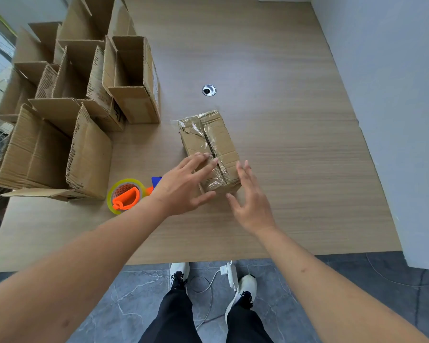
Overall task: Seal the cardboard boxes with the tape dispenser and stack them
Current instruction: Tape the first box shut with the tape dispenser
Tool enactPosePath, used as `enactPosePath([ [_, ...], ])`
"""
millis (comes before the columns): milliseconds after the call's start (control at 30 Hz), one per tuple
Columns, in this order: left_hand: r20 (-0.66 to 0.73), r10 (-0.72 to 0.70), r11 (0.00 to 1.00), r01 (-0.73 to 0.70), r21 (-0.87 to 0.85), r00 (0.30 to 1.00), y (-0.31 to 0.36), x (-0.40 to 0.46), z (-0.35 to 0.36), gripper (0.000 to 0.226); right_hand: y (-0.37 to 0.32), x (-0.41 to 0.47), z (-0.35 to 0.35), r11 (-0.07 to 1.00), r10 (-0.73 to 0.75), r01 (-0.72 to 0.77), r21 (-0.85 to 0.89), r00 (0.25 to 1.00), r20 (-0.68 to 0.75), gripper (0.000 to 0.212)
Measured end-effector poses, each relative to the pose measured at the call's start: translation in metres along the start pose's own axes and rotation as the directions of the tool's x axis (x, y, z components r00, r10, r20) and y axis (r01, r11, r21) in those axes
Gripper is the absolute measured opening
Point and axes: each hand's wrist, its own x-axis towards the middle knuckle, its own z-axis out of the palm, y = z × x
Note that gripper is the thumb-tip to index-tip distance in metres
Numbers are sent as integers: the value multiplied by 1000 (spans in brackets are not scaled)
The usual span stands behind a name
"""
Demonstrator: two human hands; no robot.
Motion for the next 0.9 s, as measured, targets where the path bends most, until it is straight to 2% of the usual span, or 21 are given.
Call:
enactPosePath([
  [67, 11, 67, 998, -67, -20, 998, -15, -5, -5, 75, 7, 6, -5, 979, -151, 153, -134, 988, 27, 76],
  [133, 18, 111, 994, -110, -28, 994, -24, -6, -3, 68, 10, 13, -7, 955, -245, 246, -167, 969, 25, 62],
  [200, 35, 112, 993, -110, -50, 993, -26, -5, 2, 67, 10, 20, -7, 963, -234, 227, -144, 971, -37, 49],
  [267, 44, 89, 993, -84, -88, 995, -24, -2, 5, 66, 10, 27, -5, 956, -250, 233, -178, 965, -78, 46],
  [367, 40, 59, 993, -54, -109, 997, -22, -2, 7, 66, 11, 31, -3, 917, -320, 289, -275, 945, -74, 48],
  [500, 51, 33, 996, -29, -88, 998, -13, 3, 5, 65, 2, 33, -18, 891, -320, 287, -353, 946, -38, 42],
  [533, 75, 38, 996, -33, -77, 996, -12, 6, 1, 67, -3, 31, -22, 866, -323, 303, -397, 946, 17, 51],
  [600, 159, 62, 998, -58, -33, 985, -10, 12, -9, 76, -12, 25, -28, 797, -268, 326, -508, 945, 186, 94],
  [667, 241, 78, 997, -75, -20, 967, -8, 15, -18, 77, -21, 21, -25, 784, -145, 253, -566, 963, 229, 119],
  [700, 264, 81, 997, -75, -34, 961, -8, 14, -20, 77, -24, 21, -21, 794, -103, 198, -575, 976, 193, 122],
  [767, 285, 93, 994, -73, -78, 954, -8, 14, -25, 77, -31, 22, -16, 794, -96, 148, -589, 988, 118, 114],
  [833, 279, 111, 990, -80, -119, 954, -10, 14, -28, 71, -32, 25, -13, 775, -154, 176, -607, 984, 90, 99],
  [900, 208, 114, 984, -81, -160, 971, -16, 15, -32, 57, -28, 29, -18, 753, -178, 211, -623, 977, 116, 96],
])
